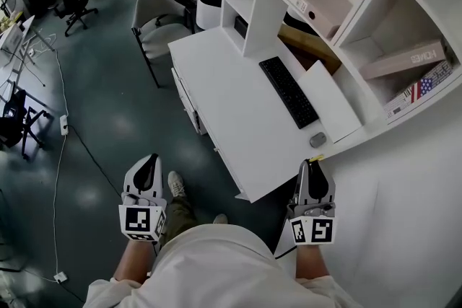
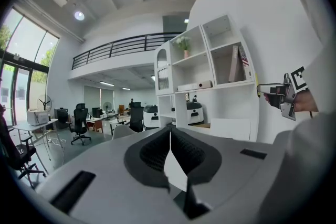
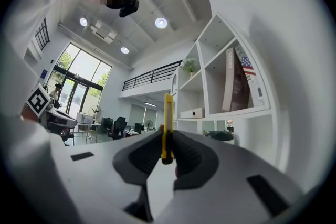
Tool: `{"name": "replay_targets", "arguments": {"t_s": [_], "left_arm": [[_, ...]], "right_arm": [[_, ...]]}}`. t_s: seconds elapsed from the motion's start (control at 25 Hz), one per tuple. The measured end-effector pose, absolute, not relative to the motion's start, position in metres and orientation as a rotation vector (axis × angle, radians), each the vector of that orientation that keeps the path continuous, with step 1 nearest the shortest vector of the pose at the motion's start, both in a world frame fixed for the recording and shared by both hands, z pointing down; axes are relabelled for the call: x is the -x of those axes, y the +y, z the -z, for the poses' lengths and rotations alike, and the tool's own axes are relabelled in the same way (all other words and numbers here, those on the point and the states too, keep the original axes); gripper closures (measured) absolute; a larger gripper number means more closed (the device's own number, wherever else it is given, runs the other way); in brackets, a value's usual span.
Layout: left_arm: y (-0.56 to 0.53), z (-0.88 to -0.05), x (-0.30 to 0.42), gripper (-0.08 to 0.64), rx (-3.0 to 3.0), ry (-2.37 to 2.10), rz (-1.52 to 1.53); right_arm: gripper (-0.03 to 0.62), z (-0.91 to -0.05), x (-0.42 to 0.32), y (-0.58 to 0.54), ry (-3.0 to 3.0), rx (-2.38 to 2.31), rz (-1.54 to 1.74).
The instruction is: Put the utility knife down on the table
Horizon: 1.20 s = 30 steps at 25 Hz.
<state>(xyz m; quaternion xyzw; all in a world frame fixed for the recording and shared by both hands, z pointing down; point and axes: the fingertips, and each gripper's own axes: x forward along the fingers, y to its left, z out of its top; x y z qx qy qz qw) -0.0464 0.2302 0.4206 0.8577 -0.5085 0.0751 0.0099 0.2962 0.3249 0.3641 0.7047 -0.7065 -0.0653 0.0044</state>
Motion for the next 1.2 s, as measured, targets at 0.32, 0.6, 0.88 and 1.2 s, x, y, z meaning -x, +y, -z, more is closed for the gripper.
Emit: {"name": "replay_targets", "arguments": {"t_s": [0.32,0.6,0.88,1.2], "left_arm": [[0.149,-0.425,0.046,0.551,-2.728,-1.488,-0.212],[0.053,-0.420,0.071,0.551,-2.770,-1.432,-0.198],[-0.031,-0.420,0.103,0.551,-2.794,-1.373,-0.209],[-0.093,-0.418,0.145,0.551,-2.806,-1.342,-0.194]], "right_arm": [[0.526,-0.366,-0.286,0.265,-2.135,-2.254,0.198],[0.526,-0.364,-0.263,0.194,-2.065,-2.312,0.201],[0.526,-0.366,-0.241,0.127,-1.952,-2.365,0.187],[0.528,-0.378,-0.210,0.066,-1.883,-2.374,0.167]]}}
